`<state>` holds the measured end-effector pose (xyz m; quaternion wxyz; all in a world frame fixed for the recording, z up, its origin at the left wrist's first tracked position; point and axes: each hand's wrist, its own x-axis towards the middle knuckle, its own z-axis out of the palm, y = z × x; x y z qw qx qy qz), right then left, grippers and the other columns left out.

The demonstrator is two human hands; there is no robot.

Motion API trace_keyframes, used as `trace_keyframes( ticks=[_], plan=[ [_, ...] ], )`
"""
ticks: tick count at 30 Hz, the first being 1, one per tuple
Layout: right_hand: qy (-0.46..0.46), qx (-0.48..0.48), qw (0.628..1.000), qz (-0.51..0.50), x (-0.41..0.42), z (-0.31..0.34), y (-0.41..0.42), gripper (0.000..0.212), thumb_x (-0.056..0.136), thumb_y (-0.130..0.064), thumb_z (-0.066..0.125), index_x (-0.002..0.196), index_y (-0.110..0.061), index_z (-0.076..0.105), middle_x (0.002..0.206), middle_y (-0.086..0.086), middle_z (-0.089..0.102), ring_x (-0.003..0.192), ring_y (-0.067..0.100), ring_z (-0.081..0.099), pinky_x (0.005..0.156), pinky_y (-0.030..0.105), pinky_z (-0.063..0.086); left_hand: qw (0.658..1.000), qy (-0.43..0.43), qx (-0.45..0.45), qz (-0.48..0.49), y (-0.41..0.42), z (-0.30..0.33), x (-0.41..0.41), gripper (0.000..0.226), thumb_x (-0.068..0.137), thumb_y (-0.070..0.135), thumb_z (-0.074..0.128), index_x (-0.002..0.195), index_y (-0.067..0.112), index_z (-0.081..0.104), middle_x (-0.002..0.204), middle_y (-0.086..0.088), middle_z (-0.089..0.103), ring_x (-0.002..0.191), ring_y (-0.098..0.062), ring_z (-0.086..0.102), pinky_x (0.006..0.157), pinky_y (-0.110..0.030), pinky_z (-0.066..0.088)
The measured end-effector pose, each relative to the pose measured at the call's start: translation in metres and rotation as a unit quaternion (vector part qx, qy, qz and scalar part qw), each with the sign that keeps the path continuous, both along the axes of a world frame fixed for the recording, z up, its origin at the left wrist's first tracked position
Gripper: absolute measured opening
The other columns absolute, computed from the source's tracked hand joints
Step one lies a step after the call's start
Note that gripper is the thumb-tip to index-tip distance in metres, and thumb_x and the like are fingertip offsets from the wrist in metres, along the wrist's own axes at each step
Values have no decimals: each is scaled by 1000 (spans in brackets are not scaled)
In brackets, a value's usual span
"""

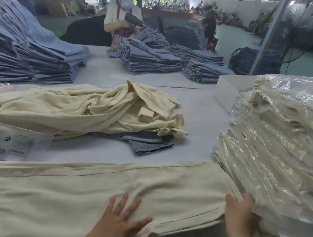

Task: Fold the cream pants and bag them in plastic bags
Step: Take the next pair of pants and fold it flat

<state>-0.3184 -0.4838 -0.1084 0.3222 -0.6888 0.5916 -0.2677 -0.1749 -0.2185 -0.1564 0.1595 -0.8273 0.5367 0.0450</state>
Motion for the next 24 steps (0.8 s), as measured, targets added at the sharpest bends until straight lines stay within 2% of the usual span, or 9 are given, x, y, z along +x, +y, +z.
trace_keyframes(
  ticks=[3, 6, 10, 14, 16, 18, 20, 22, 24],
  plan=[
    [-98, -59, 993, -41, 22, 38, 22, 34, 67, -35, 52, 76, -2, 50, 70, 16, 53, 69, 36, 48, 67, 41, 38, 998, 61, -13, 23, 7, 10, 8, 49, 93, 65, 10, 132, 61, 39, 149, 7, 41, 135, -30, 42, 111, -47, 9],
    [-182, -103, 978, 8, 63, 78, 59, 41, 73, -33, 50, 98, -1, 57, 76, 12, 55, 72, 28, 46, 69, 37, 36, 931, 281, -188, 138, 34, 11, 24, 47, 98, 55, 28, 145, 47, 27, 155, 21, 19, 148, -8, 2, 119, -36, 1],
    [-242, -205, 931, 180, 114, 112, 153, 14, 89, -19, 62, 93, -8, 54, 70, 7, 58, 61, 28, 54, 57, 34, 42, 625, 538, -408, 391, 82, 55, 53, 44, 99, 45, 36, 120, 17, 64, 121, 0, 66, 125, -18, 53, 106, -33, 35],
    [-161, -218, 851, 450, 143, 100, 256, 26, 88, -44, 60, 100, -22, 53, 81, -6, 62, 68, 16, 57, 58, 31, 43, 419, 648, -510, 380, 152, 88, 98, 78, 87, 72, 26, 123, 13, 60, 116, -15, 68, 111, -30, 64, 92, -48, 48],
    [-40, -165, 814, 556, 152, 79, 283, 50, 79, -73, 41, 102, -30, 50, 97, -9, 62, 87, 13, 56, 72, 31, 43, 360, 700, -495, 368, 178, 94, 111, 73, 92, 68, 30, 123, 10, 64, 113, -19, 68, 109, -35, 64, 89, -47, 52],
    [28, -136, 810, 570, 159, 54, 288, 56, 77, -80, 31, 99, -31, 49, 100, -11, 59, 96, 12, 53, 80, 30, 40, 387, 691, -442, 420, 192, 82, 113, 48, 99, 41, 45, 123, 4, 63, 115, -20, 67, 109, -35, 63, 84, -40, 55],
    [71, -103, 835, 535, 164, 33, 279, 43, 87, -69, 36, 99, -30, 47, 100, -11, 56, 98, 13, 52, 82, 30, 39, 484, 587, -412, 501, 201, 59, 113, 31, 86, 7, 61, 116, 0, 65, 109, -19, 70, 100, -33, 66, 81, -37, 56],
    [102, -88, 853, 504, 166, 13, 269, 37, 92, -60, 39, 109, -29, 49, 110, -10, 57, 102, 10, 52, 86, 29, 41, 570, 483, -412, 522, 207, 44, 116, 35, 76, -1, 63, 110, 8, 66, 106, -12, 72, 93, -23, 68, 78, -31, 56],
    [127, -122, 849, 497, 170, -2, 264, 44, 94, -58, 37, 128, -30, 46, 136, -8, 49, 123, 9, 44, 99, 26, 37, 585, 474, -439, 490, 212, 45, 125, 34, 82, -1, 60, 110, 17, 66, 102, 0, 73, 88, -11, 69, 73, -24, 55]
  ],
)
